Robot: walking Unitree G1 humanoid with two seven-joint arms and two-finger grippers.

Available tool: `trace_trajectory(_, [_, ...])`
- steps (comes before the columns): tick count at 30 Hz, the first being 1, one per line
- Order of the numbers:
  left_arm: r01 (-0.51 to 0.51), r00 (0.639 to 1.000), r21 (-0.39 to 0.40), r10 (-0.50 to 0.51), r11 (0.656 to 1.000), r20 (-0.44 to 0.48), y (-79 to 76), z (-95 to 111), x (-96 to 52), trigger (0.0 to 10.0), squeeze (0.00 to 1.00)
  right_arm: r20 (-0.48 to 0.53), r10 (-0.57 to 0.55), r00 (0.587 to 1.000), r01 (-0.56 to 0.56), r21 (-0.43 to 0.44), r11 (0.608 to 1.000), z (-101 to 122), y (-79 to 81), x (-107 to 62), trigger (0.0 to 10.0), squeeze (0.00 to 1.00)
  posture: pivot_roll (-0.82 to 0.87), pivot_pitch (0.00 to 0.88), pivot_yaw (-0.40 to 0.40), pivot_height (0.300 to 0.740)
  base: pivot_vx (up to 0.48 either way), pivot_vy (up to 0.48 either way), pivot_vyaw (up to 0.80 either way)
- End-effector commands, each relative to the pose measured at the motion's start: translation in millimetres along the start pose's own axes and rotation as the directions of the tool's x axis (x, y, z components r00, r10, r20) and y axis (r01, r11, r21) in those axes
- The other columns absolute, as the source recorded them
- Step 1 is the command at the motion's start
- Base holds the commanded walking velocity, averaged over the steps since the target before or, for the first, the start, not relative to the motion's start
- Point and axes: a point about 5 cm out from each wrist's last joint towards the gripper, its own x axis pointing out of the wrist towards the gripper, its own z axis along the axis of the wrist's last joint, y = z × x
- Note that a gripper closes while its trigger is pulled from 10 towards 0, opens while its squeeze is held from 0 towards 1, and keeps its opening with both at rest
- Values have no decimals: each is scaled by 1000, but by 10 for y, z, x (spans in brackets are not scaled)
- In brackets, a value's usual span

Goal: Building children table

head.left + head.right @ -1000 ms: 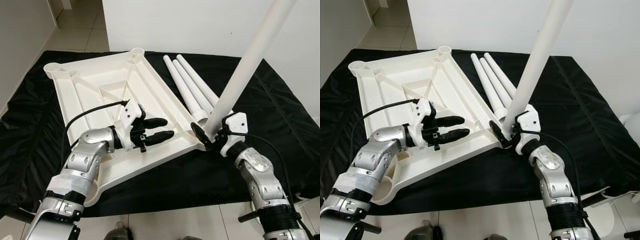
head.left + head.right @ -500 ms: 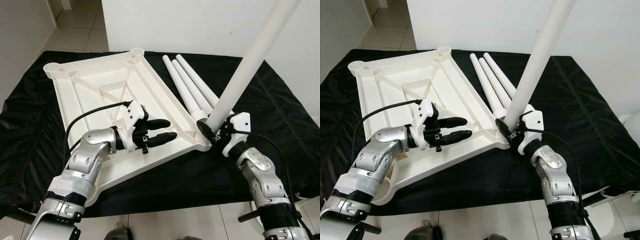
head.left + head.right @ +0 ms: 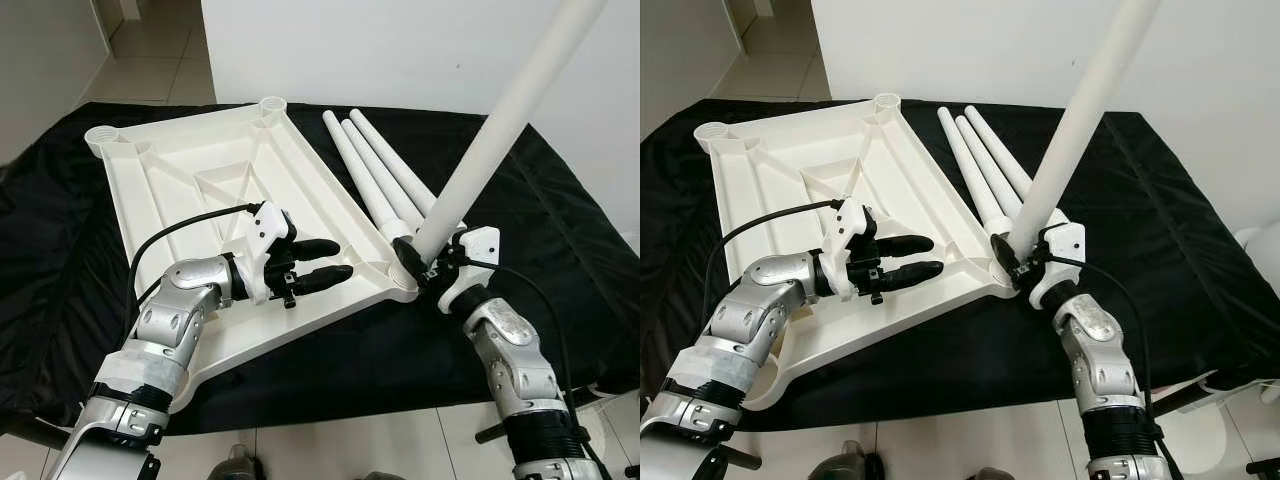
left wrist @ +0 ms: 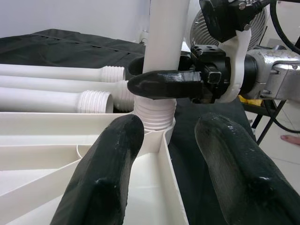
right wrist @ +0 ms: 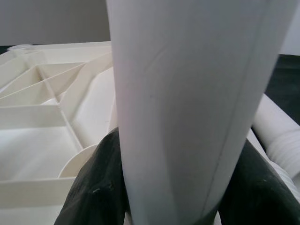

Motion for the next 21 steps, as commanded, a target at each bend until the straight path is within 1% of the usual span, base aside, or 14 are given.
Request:
trace_trajectory(1, [-10, 1000, -4, 10, 1000, -2, -14, -4, 3, 10000, 0, -76, -72, 994, 75, 34, 997, -143, 58, 2, 10000, 0, 4, 35, -11, 740, 0, 0, 0])
trace_trajectory(2, [-10, 1000, -4, 10, 1000, -2, -14, -4, 3, 10000, 0, -76, -72, 994, 75, 34, 997, -143, 58, 2, 10000, 0, 4, 35, -11, 740, 0, 0, 0])
trace_trajectory(3, [-13, 1000, -4, 13, 1000, -1, -13, -5, 0, 10000, 0, -77, -124, 989, 128, 40, 991, -138, 105, 30, 10000, 0, 4, 35, -12, 740, 0, 0, 0])
trace_trajectory(4, [-13, 1000, -4, 13, 1000, -1, -13, -5, 0, 10000, 0, -77, -124, 989, 128, 40, 991, -138, 105, 30, 10000, 0, 4, 35, -12, 740, 0, 0, 0])
trace_trajectory(6, [-15, 1000, -8, 15, 1000, 3, -13, -1, -1, 10000, 0, -97, -254, 962, 261, 76, 962, -155, 173, 58, 10000, 0, 8, 37, -16, 740, 0, 0, 0])
trace_trajectory(8, [-15, 1000, -8, 15, 1000, 3, -13, -1, -1, 10000, 0, -97, -254, 962, 261, 76, 962, -155, 173, 58, 10000, 0, 8, 37, -16, 740, 0, 0, 0])
trace_trajectory(11, [-26, 1000, -5, 26, 1000, 3, 5, 5, -18, 10000, 0, -120, -383, 916, 395, 92, 914, -180, 392, 67, 10000, 0, 10, 37, -18, 740, 0, 0, 0])
trace_trajectory(12, [-26, 1000, -5, 26, 1000, 3, 5, 5, -18, 10000, 0, -120, -383, 916, 395, 92, 914, -180, 392, 67, 10000, 0, 10, 37, -18, 740, 0, 0, 0])
trace_trajectory(14, [-32, 999, -4, 32, 999, 3, 16, 8, -27, 10000, 0, -119, -429, 896, 440, 98, 893, -173, 482, 68, 10000, 0, 12, 36, -21, 740, 0, 0, 0])
trace_trajectory(15, [-32, 999, -4, 32, 999, 3, 16, 8, -27, 10000, 0, -119, -429, 896, 440, 98, 893, -173, 482, 68, 10000, 0, 12, 36, -21, 740, 0, 0, 0])
trace_trajectory(16, [-34, 999, -3, 34, 999, 2, 19, 7, -30, 10000, 0, -106, -464, 879, 473, 85, 877, -154, 491, 63, 10000, 0, 12, 34, -23, 740, 0, 0, 0])
trace_trajectory(17, [-34, 999, -3, 34, 999, 2, 19, 7, -30, 10000, 0, -106, -464, 879, 473, 85, 877, -154, 491, 63, 10000, 0, 12, 34, -23, 740, 0, 0, 0])
trace_trajectory(18, [-36, 999, -3, 36, 999, 2, 23, 7, -34, 10000, 0, -101, -512, 853, 520, 83, 850, -130, 503, 63, 10000, 0, 12, 34, -23, 740, 0, 0, 0])
trace_trajectory(21, [-37, 999, -3, 37, 999, 2, 24, 7, -36, 10000, 0, -105, -520, 848, 529, 93, 843, -126, 508, 66, 10000, 0, 12, 34, -23, 740, 0, 0, 0])
